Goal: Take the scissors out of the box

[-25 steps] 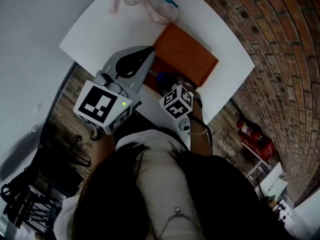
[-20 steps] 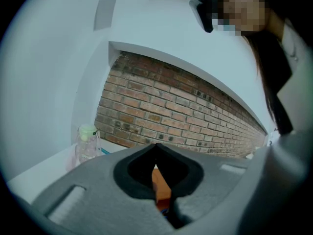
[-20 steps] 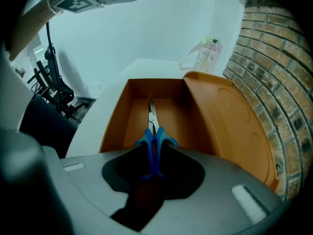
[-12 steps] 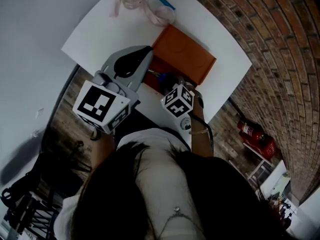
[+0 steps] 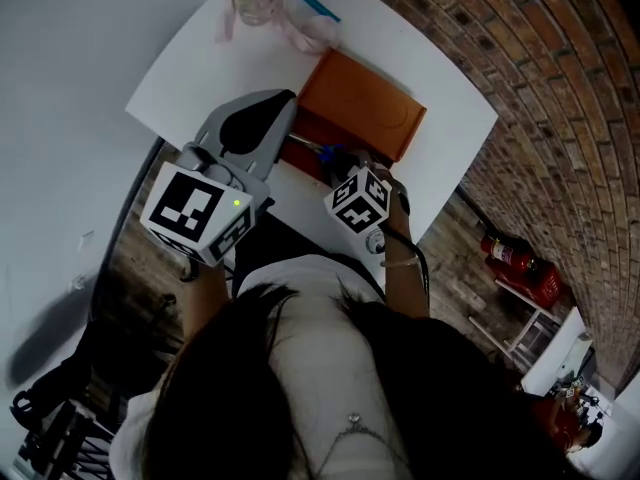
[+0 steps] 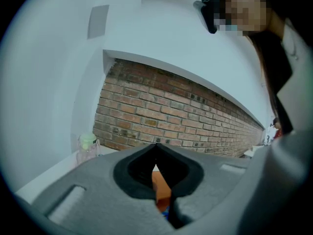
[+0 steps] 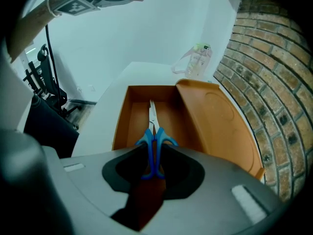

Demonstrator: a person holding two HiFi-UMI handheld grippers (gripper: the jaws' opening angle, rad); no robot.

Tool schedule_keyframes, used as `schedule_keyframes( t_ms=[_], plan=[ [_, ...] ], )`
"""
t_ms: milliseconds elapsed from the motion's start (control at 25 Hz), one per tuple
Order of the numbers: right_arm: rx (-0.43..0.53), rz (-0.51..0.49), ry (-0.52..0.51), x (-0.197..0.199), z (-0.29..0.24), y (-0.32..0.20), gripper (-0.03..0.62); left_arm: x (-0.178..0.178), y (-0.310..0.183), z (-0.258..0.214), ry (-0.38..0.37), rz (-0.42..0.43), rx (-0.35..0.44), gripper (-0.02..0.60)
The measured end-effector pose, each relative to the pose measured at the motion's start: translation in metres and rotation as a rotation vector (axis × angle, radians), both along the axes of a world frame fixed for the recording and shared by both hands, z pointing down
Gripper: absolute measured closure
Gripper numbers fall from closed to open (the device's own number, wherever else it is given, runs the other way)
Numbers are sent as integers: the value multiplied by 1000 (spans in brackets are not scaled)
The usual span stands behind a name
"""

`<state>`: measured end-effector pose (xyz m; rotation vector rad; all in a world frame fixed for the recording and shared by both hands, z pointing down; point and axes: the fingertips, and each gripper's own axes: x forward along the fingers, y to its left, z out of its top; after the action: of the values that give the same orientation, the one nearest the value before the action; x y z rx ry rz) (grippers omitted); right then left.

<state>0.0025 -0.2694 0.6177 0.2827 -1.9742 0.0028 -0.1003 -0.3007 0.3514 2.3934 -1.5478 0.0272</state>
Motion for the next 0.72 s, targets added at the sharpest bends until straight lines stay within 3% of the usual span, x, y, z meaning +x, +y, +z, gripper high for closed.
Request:
schedule_keyframes(
  t_ms=[720],
  plan=[
    [72,131,-53,15,-26,6,497,12,28,-20,-56,49,24,581]
  ],
)
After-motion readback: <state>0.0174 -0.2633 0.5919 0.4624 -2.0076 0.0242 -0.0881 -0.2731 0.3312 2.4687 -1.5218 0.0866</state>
